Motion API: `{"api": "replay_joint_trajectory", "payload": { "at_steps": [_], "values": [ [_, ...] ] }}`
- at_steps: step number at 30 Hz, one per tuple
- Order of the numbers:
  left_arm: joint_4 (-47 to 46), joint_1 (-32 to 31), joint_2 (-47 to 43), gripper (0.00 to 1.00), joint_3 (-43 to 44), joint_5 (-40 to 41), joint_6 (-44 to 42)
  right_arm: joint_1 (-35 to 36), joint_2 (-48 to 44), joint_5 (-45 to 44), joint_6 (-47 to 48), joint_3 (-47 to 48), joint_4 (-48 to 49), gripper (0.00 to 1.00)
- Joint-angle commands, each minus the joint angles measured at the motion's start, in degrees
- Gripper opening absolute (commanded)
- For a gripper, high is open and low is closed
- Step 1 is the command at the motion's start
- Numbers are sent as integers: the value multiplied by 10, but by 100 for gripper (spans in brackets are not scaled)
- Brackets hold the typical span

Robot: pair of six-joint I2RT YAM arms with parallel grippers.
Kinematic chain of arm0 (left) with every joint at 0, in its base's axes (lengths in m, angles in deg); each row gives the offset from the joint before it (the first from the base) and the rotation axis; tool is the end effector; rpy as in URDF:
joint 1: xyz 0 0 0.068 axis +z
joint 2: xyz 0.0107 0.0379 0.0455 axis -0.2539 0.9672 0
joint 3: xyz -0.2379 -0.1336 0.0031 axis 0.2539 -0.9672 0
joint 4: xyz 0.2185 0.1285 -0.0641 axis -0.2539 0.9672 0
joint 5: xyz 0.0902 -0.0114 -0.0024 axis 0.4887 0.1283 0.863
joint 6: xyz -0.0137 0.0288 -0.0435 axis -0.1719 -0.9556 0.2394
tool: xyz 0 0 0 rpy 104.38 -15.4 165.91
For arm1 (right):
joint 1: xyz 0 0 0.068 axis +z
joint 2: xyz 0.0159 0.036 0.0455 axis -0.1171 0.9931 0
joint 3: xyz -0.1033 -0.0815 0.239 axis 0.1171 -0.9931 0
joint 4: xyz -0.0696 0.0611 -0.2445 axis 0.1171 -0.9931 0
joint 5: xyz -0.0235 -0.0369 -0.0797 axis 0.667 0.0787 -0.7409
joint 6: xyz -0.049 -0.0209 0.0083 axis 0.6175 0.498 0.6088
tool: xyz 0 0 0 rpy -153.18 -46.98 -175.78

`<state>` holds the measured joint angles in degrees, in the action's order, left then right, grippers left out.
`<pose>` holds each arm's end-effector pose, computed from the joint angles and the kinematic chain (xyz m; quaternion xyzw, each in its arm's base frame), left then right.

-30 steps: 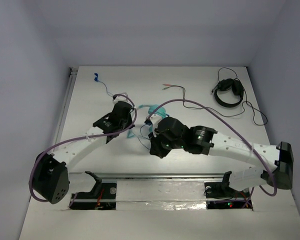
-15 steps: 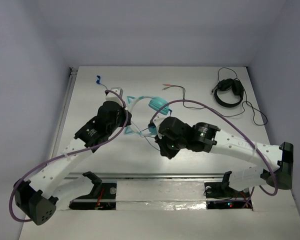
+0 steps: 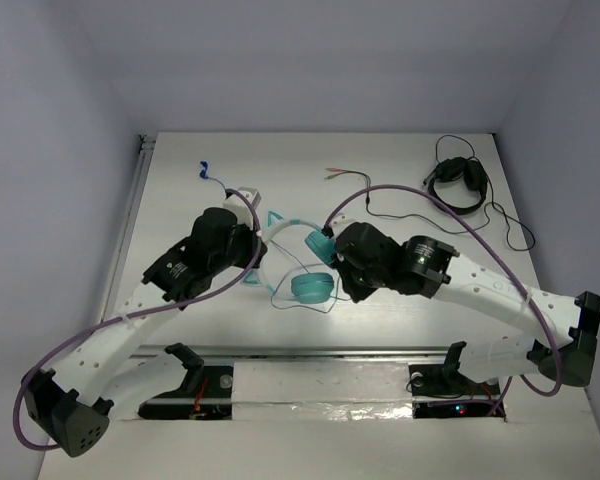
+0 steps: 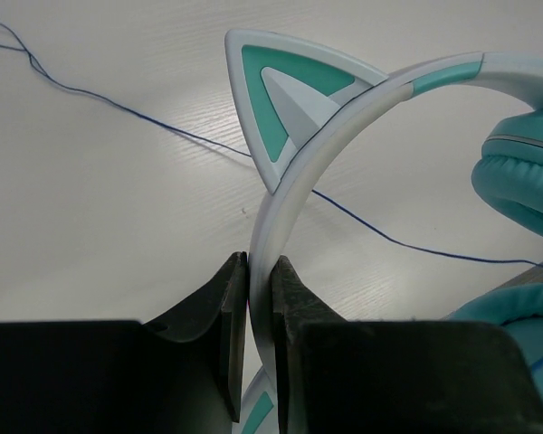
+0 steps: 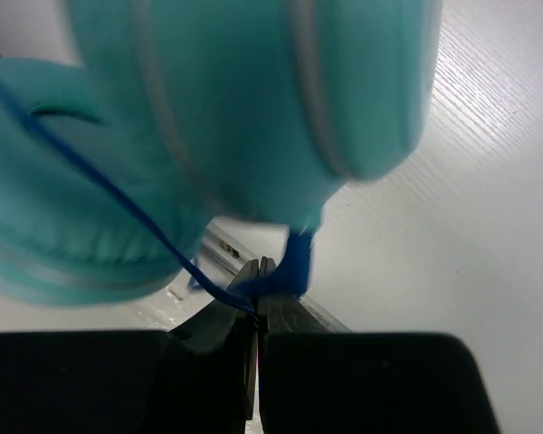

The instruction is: Wrap the headphones

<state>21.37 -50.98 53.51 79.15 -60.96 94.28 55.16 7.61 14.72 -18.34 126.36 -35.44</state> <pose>0.1709 -0.1248 0.3272 0.1482 0.8354 -0.2268 0.4783 0.1225 0.2158 0.3397 -0.3118 0.8963 0.1353 0.2849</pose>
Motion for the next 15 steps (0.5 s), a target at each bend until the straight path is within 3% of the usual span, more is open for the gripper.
{"api": "replay_joint_trajectory", "payload": {
  "at_steps": [1, 3, 7, 11, 15],
  "values": [
    [-41, 0, -35, 0, -2, -48, -20, -7, 10, -37, 15, 32, -8, 0],
    [-35, 0, -41, 0, -4, -21, -19, -7, 13, -54, 13, 38, -12, 0],
    [-38, 0, -43, 0, 2, -78, -31, -33, 14, -62, 15, 44, 23, 0],
    [-12, 0, -22, 0, 14, -24, -26, -41, 6, -57, 19, 69, 42, 0],
    [-13, 0, -7, 0, 19, -66, -41, -52, -16, -70, 34, 84, 52, 0]
  ]
}}
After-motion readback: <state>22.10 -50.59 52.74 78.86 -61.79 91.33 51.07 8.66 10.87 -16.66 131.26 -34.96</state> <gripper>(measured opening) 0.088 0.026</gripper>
